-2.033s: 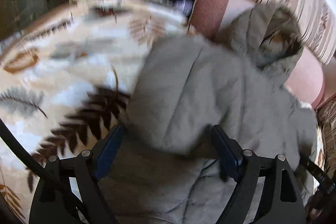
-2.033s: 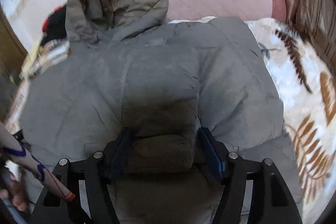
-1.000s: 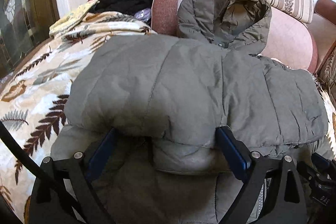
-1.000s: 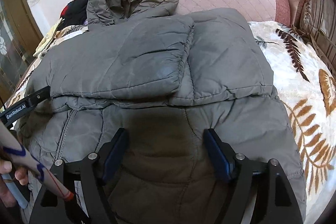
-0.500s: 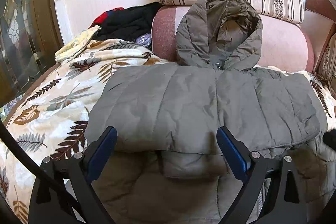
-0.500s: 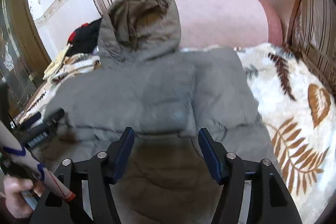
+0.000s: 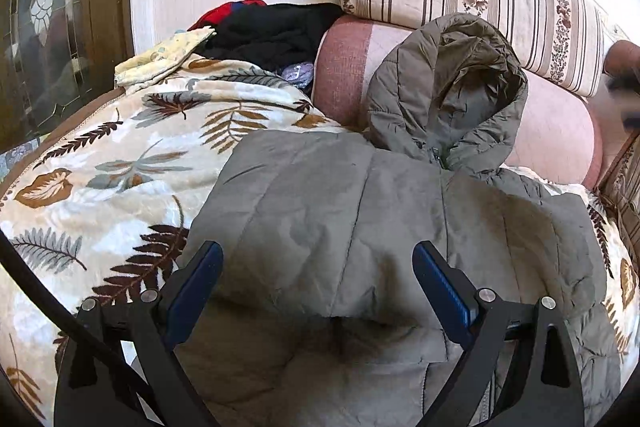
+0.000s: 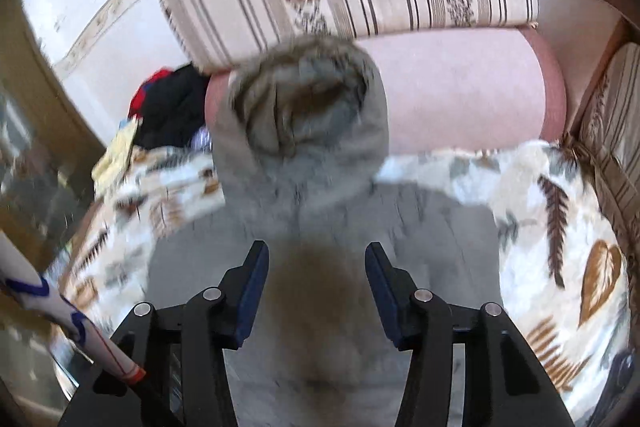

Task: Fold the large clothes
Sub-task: 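Move the right tool toward the jacket hood, then grasp the hood with the right tool and fold it onto the jacket body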

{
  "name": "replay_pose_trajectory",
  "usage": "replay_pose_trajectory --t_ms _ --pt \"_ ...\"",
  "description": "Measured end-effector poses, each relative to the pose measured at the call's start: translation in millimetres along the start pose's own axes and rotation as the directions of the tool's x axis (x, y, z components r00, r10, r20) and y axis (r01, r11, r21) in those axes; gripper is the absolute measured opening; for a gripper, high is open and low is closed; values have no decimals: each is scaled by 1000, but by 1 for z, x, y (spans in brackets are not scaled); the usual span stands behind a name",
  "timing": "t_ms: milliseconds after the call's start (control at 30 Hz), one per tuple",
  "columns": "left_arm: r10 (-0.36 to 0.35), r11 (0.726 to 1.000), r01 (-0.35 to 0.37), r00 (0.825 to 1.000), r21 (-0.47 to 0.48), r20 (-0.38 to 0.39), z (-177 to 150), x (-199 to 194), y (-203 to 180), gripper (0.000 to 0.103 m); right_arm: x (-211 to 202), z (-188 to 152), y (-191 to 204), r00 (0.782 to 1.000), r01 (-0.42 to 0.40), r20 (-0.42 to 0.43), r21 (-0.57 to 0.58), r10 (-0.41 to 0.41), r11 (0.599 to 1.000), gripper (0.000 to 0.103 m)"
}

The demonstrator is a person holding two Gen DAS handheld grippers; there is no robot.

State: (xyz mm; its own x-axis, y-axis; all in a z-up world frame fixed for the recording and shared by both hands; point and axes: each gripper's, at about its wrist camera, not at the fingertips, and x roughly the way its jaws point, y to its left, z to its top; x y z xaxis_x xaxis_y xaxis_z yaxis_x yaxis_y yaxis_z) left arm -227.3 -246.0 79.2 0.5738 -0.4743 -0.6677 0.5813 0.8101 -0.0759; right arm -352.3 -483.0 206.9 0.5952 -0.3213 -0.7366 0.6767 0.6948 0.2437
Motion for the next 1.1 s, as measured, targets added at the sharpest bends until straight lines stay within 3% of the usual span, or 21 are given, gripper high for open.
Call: replay_pose_trajectory --t_ms 233,367,567,667,833,1100 --pt "-5 998 3 999 55 50 3 -9 -6 95 25 81 26 998 25 56 60 -29 998 55" --pt "-20 997 18 999 75 24 1 -1 -10 95 49 117 38 993 83 78 63 -88 995 55" --pt "-20 993 26 998 116 -52 -5 19 -17 95 75 143 45 992 96 69 88 -102 991 57" --pt "-22 989 35 996 144 -90 -12 27 -21 95 86 151 46 994 82 66 109 -89 991 68" --pt "-9 983 21 998 180 -66 -14 25 -25 95 106 179 53 993 32 110 163 -51 986 68" --pt "-11 981 22 998 193 -61 -12 29 -26 95 159 196 52 991 85 83 193 -102 978 68"
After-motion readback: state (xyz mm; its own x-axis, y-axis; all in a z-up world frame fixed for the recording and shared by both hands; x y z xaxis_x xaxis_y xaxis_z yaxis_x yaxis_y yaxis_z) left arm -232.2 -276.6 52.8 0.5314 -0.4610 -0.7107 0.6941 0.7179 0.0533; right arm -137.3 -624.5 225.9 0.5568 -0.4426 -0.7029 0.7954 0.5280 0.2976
